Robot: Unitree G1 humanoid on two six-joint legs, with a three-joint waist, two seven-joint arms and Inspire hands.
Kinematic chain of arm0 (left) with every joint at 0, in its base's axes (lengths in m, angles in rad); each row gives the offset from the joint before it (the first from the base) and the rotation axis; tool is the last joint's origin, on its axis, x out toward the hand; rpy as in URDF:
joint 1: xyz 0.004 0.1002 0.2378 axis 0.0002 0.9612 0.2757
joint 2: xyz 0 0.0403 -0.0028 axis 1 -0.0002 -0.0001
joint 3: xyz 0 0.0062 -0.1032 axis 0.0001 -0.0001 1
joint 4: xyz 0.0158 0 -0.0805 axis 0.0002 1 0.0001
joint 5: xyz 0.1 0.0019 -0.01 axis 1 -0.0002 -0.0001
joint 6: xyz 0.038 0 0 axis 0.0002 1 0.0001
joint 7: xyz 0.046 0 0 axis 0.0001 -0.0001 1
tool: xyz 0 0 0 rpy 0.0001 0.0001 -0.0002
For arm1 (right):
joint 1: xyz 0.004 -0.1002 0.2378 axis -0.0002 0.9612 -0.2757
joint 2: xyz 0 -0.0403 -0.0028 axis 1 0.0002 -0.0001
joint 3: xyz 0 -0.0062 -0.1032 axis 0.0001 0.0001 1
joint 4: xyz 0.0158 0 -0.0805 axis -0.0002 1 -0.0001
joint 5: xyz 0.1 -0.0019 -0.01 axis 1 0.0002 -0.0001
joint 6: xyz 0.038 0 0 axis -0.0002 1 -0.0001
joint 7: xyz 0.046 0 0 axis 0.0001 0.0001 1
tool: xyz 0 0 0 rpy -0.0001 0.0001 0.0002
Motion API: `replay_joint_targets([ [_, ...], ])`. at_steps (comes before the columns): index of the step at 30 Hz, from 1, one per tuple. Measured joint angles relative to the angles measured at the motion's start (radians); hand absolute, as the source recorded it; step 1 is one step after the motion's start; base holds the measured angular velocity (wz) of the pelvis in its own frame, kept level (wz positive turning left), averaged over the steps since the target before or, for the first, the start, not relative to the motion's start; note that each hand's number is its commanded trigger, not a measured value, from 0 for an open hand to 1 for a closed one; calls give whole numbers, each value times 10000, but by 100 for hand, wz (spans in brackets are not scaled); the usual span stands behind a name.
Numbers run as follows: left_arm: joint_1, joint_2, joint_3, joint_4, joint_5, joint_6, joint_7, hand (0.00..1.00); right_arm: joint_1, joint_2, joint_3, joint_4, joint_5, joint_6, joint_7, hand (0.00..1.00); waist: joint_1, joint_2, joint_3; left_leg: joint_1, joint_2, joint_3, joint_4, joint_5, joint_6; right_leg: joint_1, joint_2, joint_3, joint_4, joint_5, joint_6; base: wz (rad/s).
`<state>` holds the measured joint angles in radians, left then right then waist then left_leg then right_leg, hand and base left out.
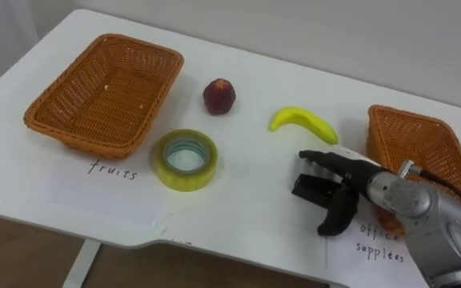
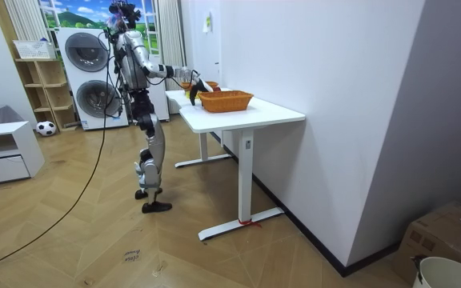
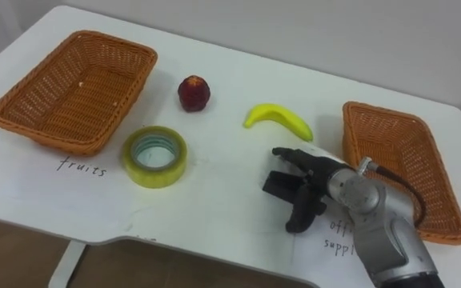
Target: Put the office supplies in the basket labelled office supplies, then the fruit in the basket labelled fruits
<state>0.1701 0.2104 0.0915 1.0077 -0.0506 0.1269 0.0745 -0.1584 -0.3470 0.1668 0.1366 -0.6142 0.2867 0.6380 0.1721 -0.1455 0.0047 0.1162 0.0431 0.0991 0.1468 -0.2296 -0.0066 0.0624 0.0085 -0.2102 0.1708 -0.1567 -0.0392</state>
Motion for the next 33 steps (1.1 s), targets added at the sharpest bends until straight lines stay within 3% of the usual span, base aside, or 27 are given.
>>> replay_joint_targets([
  [15, -33, 20, 46, -67, 239, 258, 30, 0, -39, 26, 76, 214, -250, 211, 6, 0, 121, -65, -14, 32, 11, -49, 49, -8, 16, 43, 71, -31, -6, 11, -14, 0],
  [16, -35, 19, 46, -67, 235, 291, 25, 0, -40, 25, 76, 232, -249, 218, 5, 18, 135, -65, -14, 30, 15, -51, 42, -11, 20, 46, 75, -15, -6, 13, -16, 0],
  [17, -47, 20, 46, -67, 235, 360, 22, 0, -42, 25, 77, 238, -249, 229, 5, 68, 155, -64, -14, 30, 18, -50, 40, -12, 21, 47, 80, 9, -5, 15, -18, 0],
  [18, -53, 21, 48, -67, 236, 391, 22, 0, -44, 25, 78, 239, -249, 245, 5, 100, 164, -64, -14, 27, 19, -56, 41, -12, 21, 49, 84, 20, -6, 17, -20, 0],
  [33, -143, 25, 32, -68, 232, 642, 106, 0, -386, 58, 78, 524, -1012, 433, -803, 100, 271, -45, -16, 25, 28, -92, 54, -12, 20, 51, 100, 58, -35, 22, -25, 0],
])
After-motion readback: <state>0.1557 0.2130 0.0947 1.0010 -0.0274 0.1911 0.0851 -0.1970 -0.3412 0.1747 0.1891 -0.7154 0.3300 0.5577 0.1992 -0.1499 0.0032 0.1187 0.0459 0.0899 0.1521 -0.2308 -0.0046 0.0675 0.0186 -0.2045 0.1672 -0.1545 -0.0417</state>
